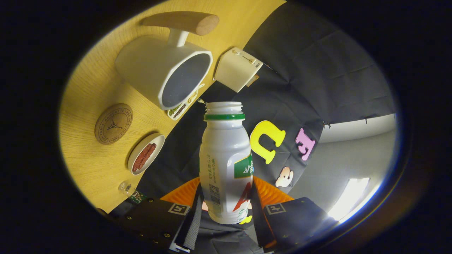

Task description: Take the bottle from table, then pour the juice into the cup, finally place the bottle on the coaster

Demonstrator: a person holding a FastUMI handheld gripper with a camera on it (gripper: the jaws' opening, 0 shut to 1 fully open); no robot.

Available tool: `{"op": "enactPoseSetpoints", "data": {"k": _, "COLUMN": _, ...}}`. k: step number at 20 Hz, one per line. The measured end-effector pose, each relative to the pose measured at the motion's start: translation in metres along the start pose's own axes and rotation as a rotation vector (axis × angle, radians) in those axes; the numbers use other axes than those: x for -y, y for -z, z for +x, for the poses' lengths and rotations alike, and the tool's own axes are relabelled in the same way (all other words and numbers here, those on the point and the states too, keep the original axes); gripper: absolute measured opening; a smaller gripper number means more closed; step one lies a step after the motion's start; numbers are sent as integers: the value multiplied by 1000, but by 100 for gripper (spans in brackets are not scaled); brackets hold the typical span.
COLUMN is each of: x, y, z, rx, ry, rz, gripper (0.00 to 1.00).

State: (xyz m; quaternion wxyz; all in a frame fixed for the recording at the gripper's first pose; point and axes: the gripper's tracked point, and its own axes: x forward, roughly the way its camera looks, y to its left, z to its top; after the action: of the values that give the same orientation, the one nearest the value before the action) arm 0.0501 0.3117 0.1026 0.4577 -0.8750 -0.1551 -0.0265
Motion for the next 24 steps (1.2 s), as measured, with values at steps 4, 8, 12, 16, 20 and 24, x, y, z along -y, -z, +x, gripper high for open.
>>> {"op": "enactPoseSetpoints", "data": {"k": 4, "x": -2, "y": 1, "z": 0, "rx": -5, "ry": -7, "rz": 18, "gripper": 63}}
{"op": "enactPoseSetpoints", "data": {"k": 8, "x": -18, "y": 11, "z": -2, "rx": -31, "ry": -63, "rz": 145, "gripper": 64}}
{"op": "enactPoseSetpoints", "data": {"k": 12, "x": -28, "y": 18, "z": -5, "rx": -53, "ry": -114, "rz": 328, "gripper": 64}}
{"op": "enactPoseSetpoints", "data": {"k": 16, "x": -41, "y": 13, "z": -8, "rx": -58, "ry": -182, "rz": 515, "gripper": 64}}
{"op": "enactPoseSetpoints", "data": {"k": 20, "x": -52, "y": 7, "z": -8, "rx": -65, "ry": -234, "rz": 665, "gripper": 64}}
{"op": "enactPoseSetpoints", "data": {"k": 24, "x": -62, "y": 3, "z": -10, "rx": -73, "ry": -274, "rz": 778, "gripper": 64}}
